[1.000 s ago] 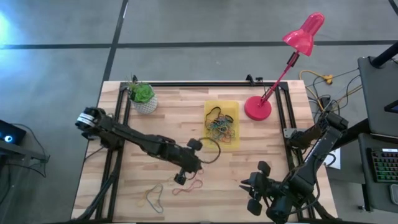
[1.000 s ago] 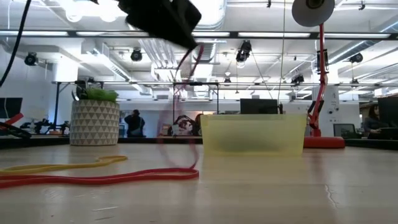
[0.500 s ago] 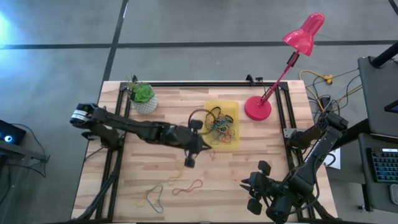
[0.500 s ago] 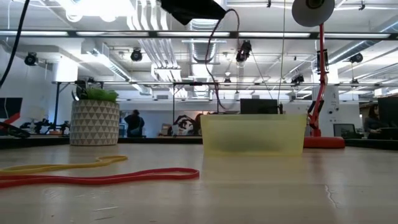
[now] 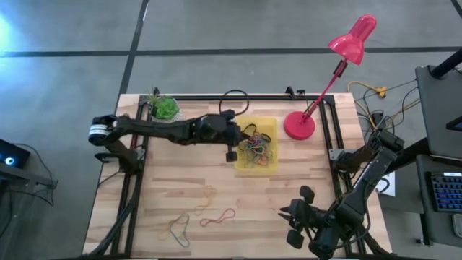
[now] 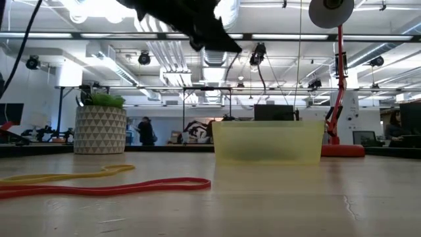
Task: Pick and place rubber bands into bin
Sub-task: Put the top red rubber band into the bin
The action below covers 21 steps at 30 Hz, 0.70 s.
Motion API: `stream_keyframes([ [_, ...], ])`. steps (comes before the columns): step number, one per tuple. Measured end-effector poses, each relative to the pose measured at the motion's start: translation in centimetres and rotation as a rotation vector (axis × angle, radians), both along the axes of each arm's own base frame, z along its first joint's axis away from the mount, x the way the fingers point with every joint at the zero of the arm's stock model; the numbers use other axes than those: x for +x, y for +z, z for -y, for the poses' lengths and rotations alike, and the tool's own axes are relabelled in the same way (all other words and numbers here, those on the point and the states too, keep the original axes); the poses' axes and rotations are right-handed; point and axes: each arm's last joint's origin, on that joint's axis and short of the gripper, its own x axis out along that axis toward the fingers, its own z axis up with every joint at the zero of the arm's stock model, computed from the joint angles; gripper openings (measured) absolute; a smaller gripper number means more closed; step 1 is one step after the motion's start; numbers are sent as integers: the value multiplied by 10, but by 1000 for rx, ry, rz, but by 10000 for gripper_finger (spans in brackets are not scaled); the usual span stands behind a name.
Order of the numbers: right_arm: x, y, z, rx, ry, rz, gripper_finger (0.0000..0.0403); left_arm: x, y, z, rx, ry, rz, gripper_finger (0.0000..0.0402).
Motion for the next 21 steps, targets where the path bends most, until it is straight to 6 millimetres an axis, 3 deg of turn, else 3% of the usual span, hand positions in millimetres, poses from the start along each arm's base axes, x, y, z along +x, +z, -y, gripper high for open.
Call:
stream_keyframes([
  [10,1,1,1,10,-46,43,59,43,-47,-29,-50,-2,-114,0],
  [15,1,0,1,18,-55,45,59,61,-55,-38,-77,16,-107,0],
  [21,1,0,1,35,-73,50,59,66,-56,-45,-78,30,-107,0],
])
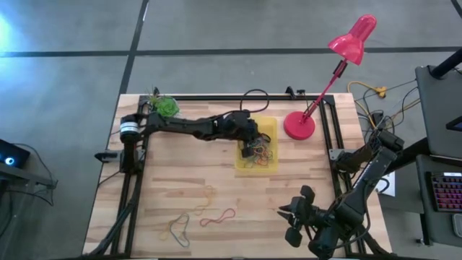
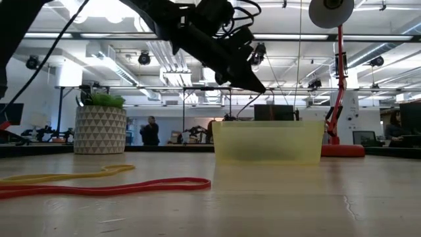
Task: Pick and place rubber bands into bin
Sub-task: Put the top red rubber band into the bin, then put the top yellow rubber band into the bin
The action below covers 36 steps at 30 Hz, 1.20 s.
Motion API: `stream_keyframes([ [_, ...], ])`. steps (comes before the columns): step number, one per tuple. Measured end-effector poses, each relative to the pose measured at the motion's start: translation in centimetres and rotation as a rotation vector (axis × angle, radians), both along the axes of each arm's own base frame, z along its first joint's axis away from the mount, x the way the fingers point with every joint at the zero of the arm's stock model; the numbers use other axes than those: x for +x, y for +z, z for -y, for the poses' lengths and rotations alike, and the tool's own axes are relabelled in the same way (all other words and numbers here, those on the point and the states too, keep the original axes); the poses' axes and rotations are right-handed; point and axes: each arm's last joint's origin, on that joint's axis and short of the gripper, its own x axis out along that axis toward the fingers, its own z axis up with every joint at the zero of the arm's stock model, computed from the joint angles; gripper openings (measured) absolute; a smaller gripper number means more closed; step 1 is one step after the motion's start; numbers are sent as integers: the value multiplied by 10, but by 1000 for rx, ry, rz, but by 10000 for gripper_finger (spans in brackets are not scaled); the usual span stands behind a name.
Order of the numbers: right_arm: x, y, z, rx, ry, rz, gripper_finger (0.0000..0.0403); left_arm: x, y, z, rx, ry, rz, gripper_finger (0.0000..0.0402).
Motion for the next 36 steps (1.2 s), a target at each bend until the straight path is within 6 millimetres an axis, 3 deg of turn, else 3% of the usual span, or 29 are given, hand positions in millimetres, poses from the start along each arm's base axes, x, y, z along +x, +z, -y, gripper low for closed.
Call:
stream_keyframes([
  [8,0,-2,1,-13,4,-7,59,-1,-1,-2,-28,-42,-10,8],
  [17,-1,-4,1,-23,6,-13,59,-11,-3,5,-85,-72,-123,93],
  [25,-2,-9,3,-36,6,-22,59,-45,27,37,-209,-241,-265,104],
  [30,-3,-15,5,-68,-2,-20,59,-66,44,72,-228,-323,-338,104],
  [34,-2,-16,6,-103,-20,13,59,-79,43,96,-227,-367,-413,104],
  [36,-2,-16,7,-117,-27,26,59,-87,33,106,-227,-390,-475,104],
])
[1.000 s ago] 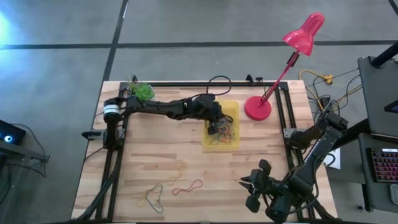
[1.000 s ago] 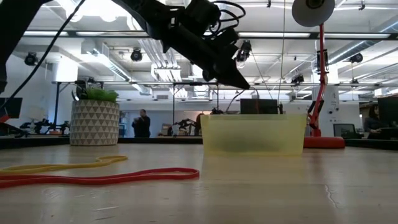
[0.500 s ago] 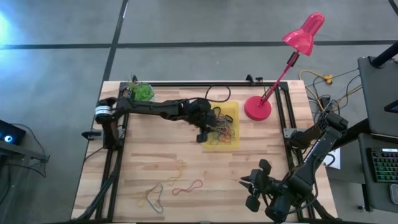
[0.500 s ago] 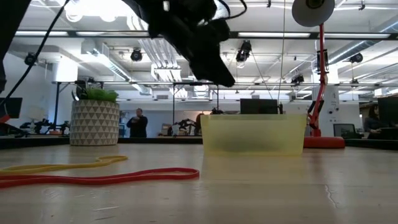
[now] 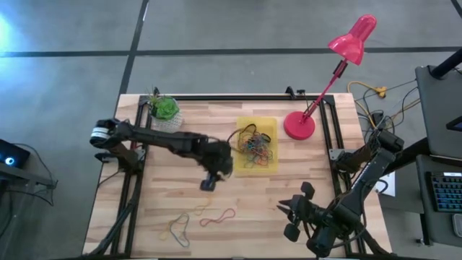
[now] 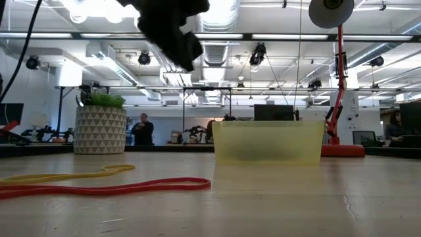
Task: Pick and place rubber bands into bin
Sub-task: Put the top yellow rubber band into the bin
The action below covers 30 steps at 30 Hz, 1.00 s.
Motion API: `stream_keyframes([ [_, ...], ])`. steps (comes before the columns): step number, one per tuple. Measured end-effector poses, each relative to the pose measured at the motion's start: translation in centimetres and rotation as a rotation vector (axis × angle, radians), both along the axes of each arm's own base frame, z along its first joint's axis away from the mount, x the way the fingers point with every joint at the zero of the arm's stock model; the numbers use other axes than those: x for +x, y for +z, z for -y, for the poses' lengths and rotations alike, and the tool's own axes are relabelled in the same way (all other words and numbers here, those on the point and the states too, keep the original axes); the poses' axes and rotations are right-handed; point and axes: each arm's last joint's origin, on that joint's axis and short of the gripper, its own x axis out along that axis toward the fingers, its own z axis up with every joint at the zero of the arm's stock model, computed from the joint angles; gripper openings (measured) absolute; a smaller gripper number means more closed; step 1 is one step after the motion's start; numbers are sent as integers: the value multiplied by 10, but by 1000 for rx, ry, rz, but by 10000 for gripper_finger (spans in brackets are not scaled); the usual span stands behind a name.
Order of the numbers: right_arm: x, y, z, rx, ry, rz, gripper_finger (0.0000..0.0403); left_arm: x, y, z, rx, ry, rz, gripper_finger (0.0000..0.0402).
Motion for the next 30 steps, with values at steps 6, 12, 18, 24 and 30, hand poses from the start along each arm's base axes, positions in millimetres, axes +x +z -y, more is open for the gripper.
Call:
stream_keyframes([
  [6,0,0,0,-20,10,3,59,-30,-45,21,38,-100,-191,104],
  [12,0,-1,0,-20,8,2,59,-51,-79,29,169,-149,-282,104],
  [18,0,-1,0,-16,7,5,59,-54,-90,32,198,-174,-249,104],
  [24,0,-1,0,1,-7,13,59,-54,-96,40,248,-262,-178,104],
  [30,1,-1,0,3,-8,14,59,-54,-102,45,311,-369,-157,104],
])
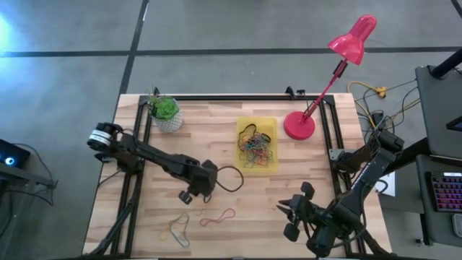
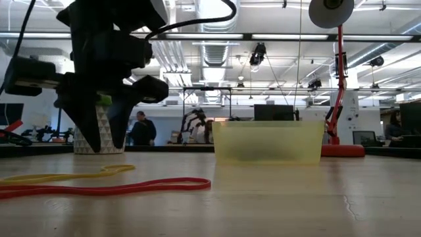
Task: Pick and place rubber bands into bin
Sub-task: Put the top yellow rubber band into the bin
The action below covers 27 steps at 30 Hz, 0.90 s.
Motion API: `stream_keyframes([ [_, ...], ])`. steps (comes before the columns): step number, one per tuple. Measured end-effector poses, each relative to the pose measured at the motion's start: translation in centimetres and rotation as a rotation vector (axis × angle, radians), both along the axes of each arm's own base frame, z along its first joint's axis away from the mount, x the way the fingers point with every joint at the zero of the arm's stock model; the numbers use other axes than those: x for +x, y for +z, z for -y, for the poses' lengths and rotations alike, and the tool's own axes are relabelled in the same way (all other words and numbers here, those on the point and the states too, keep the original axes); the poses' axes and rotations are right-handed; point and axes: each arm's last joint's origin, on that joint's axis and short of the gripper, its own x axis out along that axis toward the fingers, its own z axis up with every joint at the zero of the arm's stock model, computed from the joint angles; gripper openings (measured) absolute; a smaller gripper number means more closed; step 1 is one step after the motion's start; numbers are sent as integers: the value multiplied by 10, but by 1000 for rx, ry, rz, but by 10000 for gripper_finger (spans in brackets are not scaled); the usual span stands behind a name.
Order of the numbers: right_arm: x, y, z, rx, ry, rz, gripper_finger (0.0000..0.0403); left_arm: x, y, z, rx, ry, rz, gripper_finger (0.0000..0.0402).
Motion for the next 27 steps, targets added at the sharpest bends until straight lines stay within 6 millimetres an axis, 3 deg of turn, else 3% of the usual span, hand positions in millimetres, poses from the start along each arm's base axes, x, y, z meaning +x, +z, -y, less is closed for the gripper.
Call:
stream_keyframes([
  [19,4,0,3,24,-30,12,59,9,-28,13,61,-67,-81,104],
  [27,6,0,4,25,-37,13,59,17,-26,19,90,-76,-137,104],
])
